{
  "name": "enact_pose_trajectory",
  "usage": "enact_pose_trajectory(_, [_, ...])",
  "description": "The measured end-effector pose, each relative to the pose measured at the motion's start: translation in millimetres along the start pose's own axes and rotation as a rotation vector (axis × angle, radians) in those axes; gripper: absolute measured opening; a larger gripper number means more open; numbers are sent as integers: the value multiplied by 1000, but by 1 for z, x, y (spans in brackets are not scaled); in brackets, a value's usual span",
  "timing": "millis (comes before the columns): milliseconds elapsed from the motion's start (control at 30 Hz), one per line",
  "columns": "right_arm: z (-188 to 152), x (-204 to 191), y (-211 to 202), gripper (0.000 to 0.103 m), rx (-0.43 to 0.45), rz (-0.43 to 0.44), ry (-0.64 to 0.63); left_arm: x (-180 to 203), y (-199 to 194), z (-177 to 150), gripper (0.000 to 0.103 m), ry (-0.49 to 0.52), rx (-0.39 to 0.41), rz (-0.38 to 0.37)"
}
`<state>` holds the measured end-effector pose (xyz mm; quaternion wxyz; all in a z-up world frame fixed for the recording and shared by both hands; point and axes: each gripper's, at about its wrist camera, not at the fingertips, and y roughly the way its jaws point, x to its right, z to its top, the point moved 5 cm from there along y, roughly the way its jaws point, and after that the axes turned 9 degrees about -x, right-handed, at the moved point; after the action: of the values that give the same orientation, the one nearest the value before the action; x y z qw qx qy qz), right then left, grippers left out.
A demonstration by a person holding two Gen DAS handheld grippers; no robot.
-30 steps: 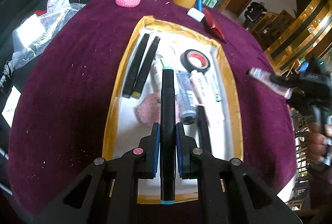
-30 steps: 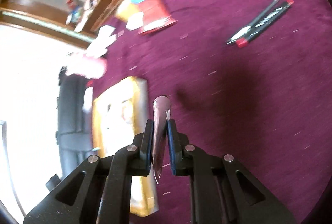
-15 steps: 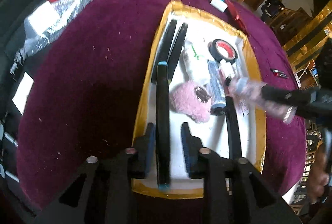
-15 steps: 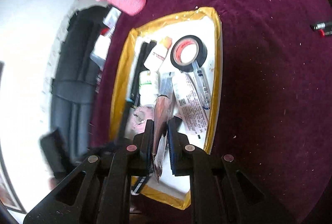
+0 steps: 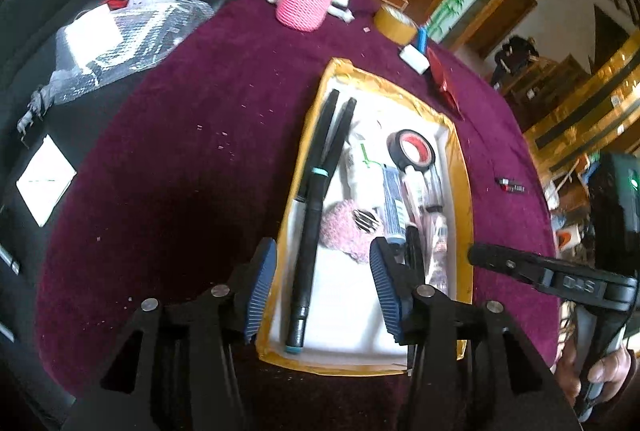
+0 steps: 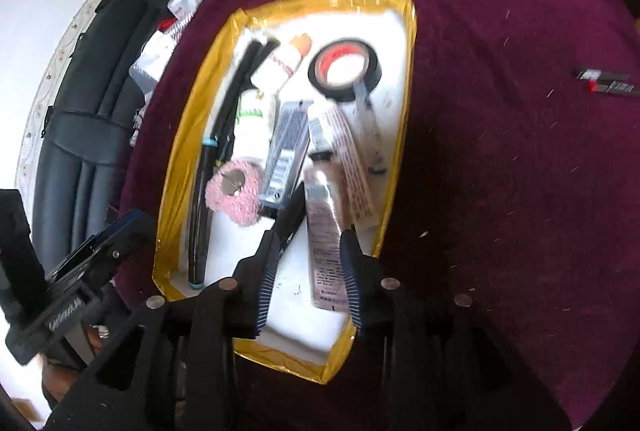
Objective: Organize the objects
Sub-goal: 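Lower the silver tube into the tray with the right gripper while the left gripper releases its marker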
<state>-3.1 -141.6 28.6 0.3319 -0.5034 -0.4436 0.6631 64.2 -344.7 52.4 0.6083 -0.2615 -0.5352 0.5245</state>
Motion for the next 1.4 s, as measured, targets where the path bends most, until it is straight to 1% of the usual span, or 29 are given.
enact_pose_trajectory(33, [-1, -4, -2, 46, -9, 23, -7, -3, -2, 1, 42, -9, 6, -3])
enact_pose_trajectory(67, [-3, -7, -1, 49, -26, 47, -10, -6, -4, 1, 42, -20, 13, -5])
enact_pose_trajectory(167, [-11, -17, 18, 50, -127, 125, 3, -16, -11, 0, 42, -46, 30, -10])
enact_pose_trajectory(233, [-16, -22, 39, 50, -213, 140, 18, -23, -15, -3, 42, -61, 33, -9])
enact_pose_trajectory(300, [-19, -22, 62, 50, -306, 152, 66, -29, -18, -7, 42, -72, 35, -9])
enact_pose_trajectory(333, [-17, -23, 70, 50, -325, 177, 84, -31, -20, -9, 42, -74, 38, -5])
enact_pose_trajectory(367, [-13, -25, 74, 50, -322, 190, 86, -32, -21, -10, 42, -76, 39, -2])
enact_pose_trajectory(433, [0, -28, 76, 50, -279, 201, 88, -35, -23, -13, 42, -82, 40, -1])
enact_pose_trajectory(500, [15, -31, 70, 50, -220, 243, 75, -38, -25, -16, 42, -87, 40, 3])
enact_pose_trajectory(533, [20, -32, 66, 50, -193, 246, 68, -39, -25, -16, 42, -89, 40, 2])
enact_pose_trajectory(600, [29, -29, 54, 50, -139, 211, 44, -40, -24, -17, 42, -93, 39, 3])
enact_pose_trajectory(667, [32, -24, 46, 50, -124, 163, 33, -40, -22, -17, 42, -93, 33, -1])
enact_pose_trajectory(700, [32, -18, 42, 50, -118, 138, 41, -38, -20, -17, 42, -90, 29, -3])
enact_pose_trajectory(767, [32, -5, 31, 50, -103, 119, 65, -32, -17, -14, 42, -71, 22, -17])
enact_pose_trajectory(833, [32, 11, 12, 50, -53, 82, 75, -22, -14, -13, 42, -45, 19, -28])
enact_pose_trajectory(900, [33, 25, -29, 50, 64, -11, 62, -9, -10, -12, 42, -13, 15, -50])
enact_pose_trajectory(933, [33, 34, -54, 50, 149, -79, 49, -1, -8, -11, 42, 8, 16, -67])
enact_pose_trajectory(967, [37, 38, -80, 50, 255, -180, 32, 6, -8, -10, 43, 24, 18, -79])
enact_pose_trajectory(1000, [34, 45, -112, 51, 381, -312, 9, 17, -6, -9, 43, 48, 21, -95])
enact_pose_trajectory(1033, [29, 53, -141, 64, 493, -430, -11, 26, -6, -9, 46, 65, 22, -104])
enact_pose_trajectory(1067, [25, 64, -161, 77, 569, -506, -22, 35, -4, -8, 47, 83, 22, -112])
enact_pose_trajectory(1100, [24, 74, -171, 100, 607, -538, -22, 47, -3, -8, 47, 106, 19, -121])
enact_pose_trajectory(1133, [24, 90, -177, 103, 614, -546, -12, 58, 0, -8, 47, 128, 13, -124])
enact_pose_trajectory(1167, [26, 113, -176, 103, 568, -542, 15, 66, 1, -9, 47, 139, 10, -123])
enact_pose_trajectory(1200, [30, 145, -168, 103, 461, -525, 72, 76, 3, -10, 47, 153, 6, -121])
enact_pose_trajectory(1233, [34, 173, -157, 103, 371, -489, 132, 86, 4, -12, 47, 165, 2, -121])
enact_pose_trajectory(1267, [34, 209, -146, 103, 297, -422, 213, 92, 5, -15, 47, 171, -2, -120])
enact_pose_trajectory(1333, [26, 259, -139, 103, 256, -352, 319, 108, 9, -23, 47, 177, -15, -109])
enact_pose_trajectory(1400, [26, 307, -135, 103, 241, -276, 422, 121, 12, -32, 47, 183, -31, -99])
